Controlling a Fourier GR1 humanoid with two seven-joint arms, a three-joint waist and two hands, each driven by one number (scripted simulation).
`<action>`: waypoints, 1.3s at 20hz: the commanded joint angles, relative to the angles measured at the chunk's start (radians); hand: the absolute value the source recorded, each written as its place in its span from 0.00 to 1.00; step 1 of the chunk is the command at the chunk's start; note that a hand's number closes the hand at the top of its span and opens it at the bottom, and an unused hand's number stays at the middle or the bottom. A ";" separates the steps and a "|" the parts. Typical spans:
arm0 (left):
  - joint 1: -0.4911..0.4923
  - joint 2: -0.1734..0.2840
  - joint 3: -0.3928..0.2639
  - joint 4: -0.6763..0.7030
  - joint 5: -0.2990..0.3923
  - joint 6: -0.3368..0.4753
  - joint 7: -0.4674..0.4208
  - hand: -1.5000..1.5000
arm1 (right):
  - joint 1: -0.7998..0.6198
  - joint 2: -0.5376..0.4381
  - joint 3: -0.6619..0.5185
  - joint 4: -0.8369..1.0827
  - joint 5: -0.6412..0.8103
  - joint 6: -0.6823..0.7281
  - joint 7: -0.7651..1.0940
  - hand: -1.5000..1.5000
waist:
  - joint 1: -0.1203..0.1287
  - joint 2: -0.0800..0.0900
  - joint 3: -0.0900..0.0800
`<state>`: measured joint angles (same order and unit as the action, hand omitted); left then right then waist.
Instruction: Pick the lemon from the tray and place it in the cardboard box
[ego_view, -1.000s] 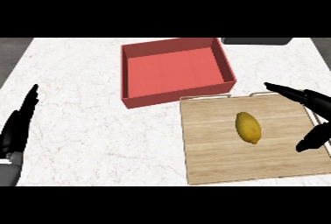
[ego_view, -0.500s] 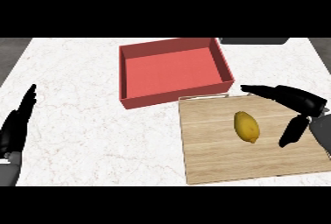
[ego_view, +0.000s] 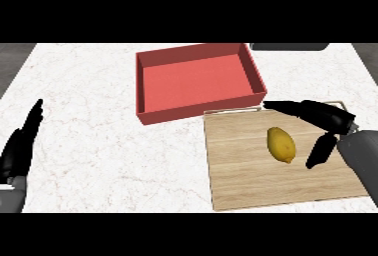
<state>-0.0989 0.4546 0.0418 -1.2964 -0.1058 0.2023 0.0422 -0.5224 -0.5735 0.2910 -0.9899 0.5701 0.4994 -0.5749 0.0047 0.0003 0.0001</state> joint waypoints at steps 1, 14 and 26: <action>-0.017 -0.017 0.028 0.012 -0.015 -0.030 0.007 0.50 | 0.003 0.042 -0.031 0.024 0.052 0.008 -0.046 0.00 | -0.001 0.000 0.000; 0.029 -0.027 0.072 -0.080 -0.043 -0.058 0.046 0.50 | 0.183 -0.022 -0.067 -0.360 -0.022 0.149 0.035 0.00 | -0.008 -0.003 0.000; -0.032 -0.081 0.090 -0.014 -0.088 -0.077 0.026 0.50 | 0.116 0.142 -0.049 -0.141 0.162 0.047 0.118 1.00 | -0.001 0.001 0.000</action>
<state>-0.0949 0.3884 0.1184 -1.3467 -0.1909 0.1392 0.0710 -0.3867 -0.4808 0.2616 -1.2192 0.6845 0.5935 -0.4384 0.0038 0.0000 -0.0001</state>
